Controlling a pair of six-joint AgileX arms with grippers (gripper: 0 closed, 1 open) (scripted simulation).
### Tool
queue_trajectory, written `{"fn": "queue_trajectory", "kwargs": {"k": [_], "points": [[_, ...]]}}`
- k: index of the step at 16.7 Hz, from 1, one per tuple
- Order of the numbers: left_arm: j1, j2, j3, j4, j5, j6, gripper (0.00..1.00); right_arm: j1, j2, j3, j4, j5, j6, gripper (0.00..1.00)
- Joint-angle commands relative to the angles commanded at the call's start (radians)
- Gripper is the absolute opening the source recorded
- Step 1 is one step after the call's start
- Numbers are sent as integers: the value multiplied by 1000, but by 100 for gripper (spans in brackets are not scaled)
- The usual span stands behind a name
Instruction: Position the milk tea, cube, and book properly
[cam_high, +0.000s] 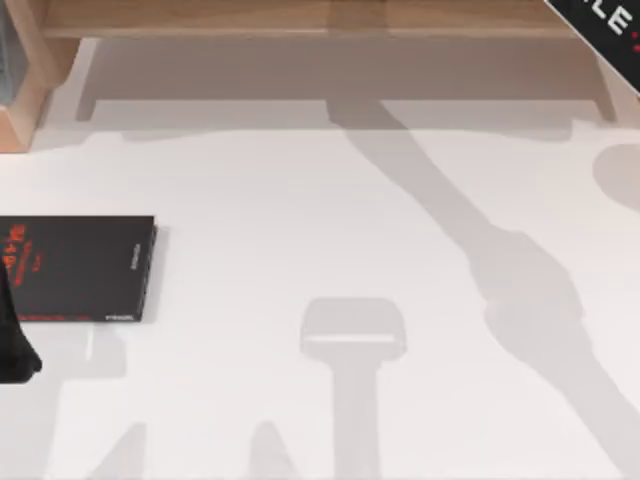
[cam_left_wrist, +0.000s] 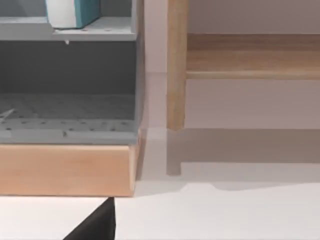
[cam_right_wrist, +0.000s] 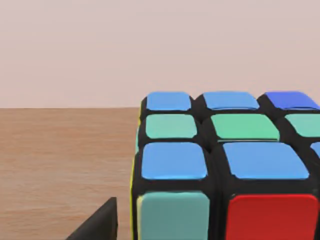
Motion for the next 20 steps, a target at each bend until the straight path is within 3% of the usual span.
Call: {"fn": "queue_trajectory", "kwargs": {"k": [5,12,16,20], "points": [[0,0,0,0,0,0,100,22,-115,-218,97,14,1,100],[0,0,0,0,0,0,100,16,-132,-240,106,8,2,100],[0,0,0,0,0,0,100,-24,-263,-380,121,-81,5,100],[0,0,0,0,0,0,100,-106,-515,-683,144,-226,10,100]]}}
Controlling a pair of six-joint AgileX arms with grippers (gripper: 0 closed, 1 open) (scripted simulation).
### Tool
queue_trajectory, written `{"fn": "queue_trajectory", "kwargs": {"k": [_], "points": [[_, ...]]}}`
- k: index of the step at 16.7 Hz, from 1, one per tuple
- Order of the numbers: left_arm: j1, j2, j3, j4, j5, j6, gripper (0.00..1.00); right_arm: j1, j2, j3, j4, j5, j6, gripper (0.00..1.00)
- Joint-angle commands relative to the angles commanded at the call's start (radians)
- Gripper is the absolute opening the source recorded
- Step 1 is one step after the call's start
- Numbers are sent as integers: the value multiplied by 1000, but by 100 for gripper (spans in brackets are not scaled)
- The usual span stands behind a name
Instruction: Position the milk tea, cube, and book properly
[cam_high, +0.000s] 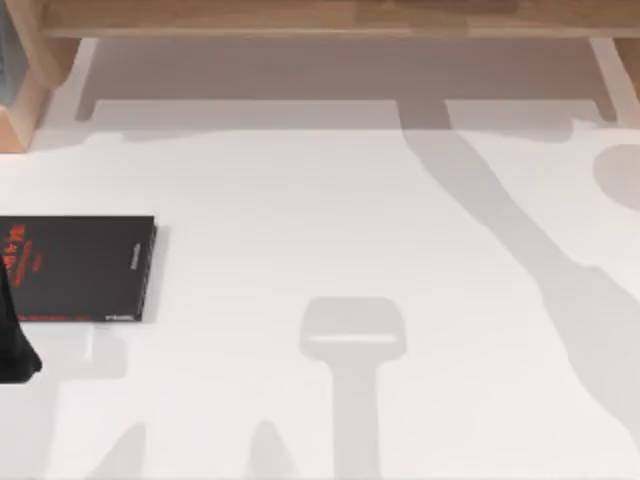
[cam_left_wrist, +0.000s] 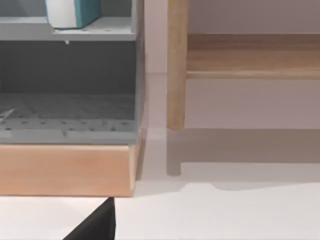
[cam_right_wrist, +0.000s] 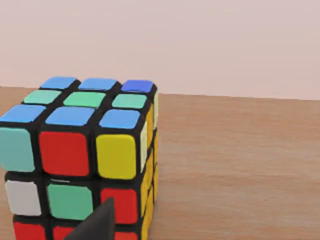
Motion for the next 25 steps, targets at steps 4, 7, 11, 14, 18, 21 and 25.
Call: {"fn": "queue_trajectory", "kwargs": {"k": [4,7,11,14,18,21,25], "points": [[0,0,0,0,0,0,100,-111,-353,-440,20,-158,2,100],[0,0,0,0,0,0,100,-201,-666,-805,30,-264,0,100],[0,0,0,0,0,0,100,-318,-1110,-1258,44,-367,-5,100],[0,0,0,0,0,0,100,-394,-1415,-1530,58,-411,-11,100],[0,0,0,0,0,0,100,-471,-1710,-1780,78,-436,-18,100],[0,0,0,0,0,0,100,-503,-1820,-1879,89,-439,-22,100],[0,0,0,0,0,0,100,-509,-1842,-1899,91,-439,-22,100]]}}
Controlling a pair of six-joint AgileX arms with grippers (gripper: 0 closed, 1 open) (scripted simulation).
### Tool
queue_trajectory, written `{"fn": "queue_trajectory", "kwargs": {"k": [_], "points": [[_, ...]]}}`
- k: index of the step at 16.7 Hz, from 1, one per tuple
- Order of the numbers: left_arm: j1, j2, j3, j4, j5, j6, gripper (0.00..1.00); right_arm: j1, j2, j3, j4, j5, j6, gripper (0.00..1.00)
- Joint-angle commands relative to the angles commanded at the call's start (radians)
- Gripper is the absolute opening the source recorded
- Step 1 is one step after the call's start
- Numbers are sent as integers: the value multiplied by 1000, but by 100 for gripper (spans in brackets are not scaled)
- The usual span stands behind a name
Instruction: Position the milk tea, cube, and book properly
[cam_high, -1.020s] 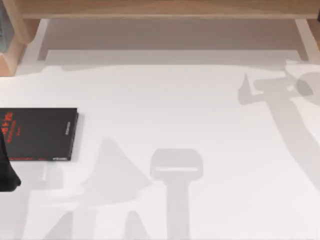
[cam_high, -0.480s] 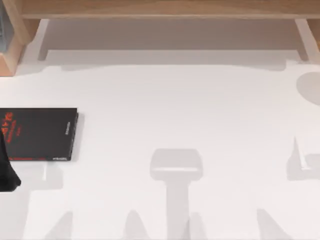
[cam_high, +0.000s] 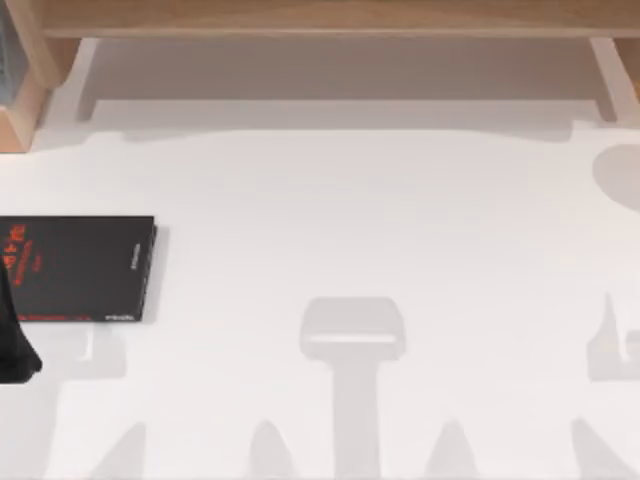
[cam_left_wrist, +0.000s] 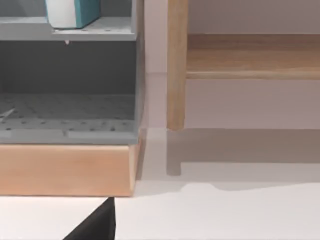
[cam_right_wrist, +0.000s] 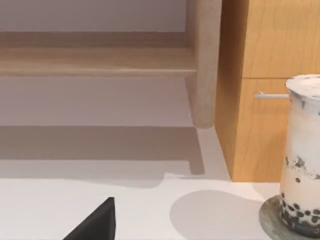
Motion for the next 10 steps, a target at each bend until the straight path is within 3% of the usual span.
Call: {"fn": "queue_trajectory", "kwargs": {"k": [5,10], "points": [[7,31,29,13,8,0,100,0,0,0,0,0,0,100],[60,294,235,107,67,-1,100,0,0,0,0,0,0,100]]}}
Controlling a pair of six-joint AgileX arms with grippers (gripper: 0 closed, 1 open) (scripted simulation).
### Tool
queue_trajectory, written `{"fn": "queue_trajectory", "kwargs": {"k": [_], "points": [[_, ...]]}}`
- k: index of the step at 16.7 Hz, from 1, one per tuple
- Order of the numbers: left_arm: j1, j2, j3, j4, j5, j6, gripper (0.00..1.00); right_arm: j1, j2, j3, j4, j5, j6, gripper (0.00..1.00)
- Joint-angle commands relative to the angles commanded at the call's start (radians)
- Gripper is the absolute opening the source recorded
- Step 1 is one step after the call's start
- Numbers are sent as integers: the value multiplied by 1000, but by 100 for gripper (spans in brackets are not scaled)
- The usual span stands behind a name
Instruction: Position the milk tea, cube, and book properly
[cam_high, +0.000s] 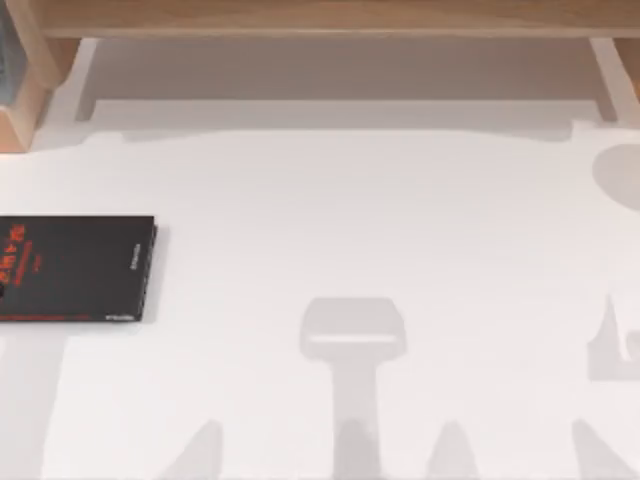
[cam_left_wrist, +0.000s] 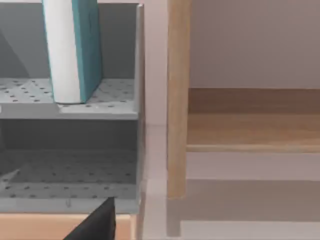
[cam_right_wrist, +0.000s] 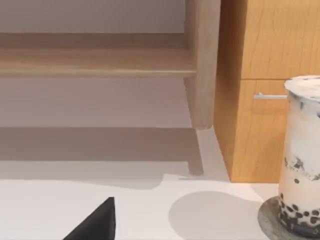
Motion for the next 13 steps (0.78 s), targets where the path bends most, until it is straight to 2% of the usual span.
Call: {"fn": "queue_trajectory", "kwargs": {"k": [13], "points": [[203,1308,847,373,228,-5,100,0,0,0,0,0,0,100]]}}
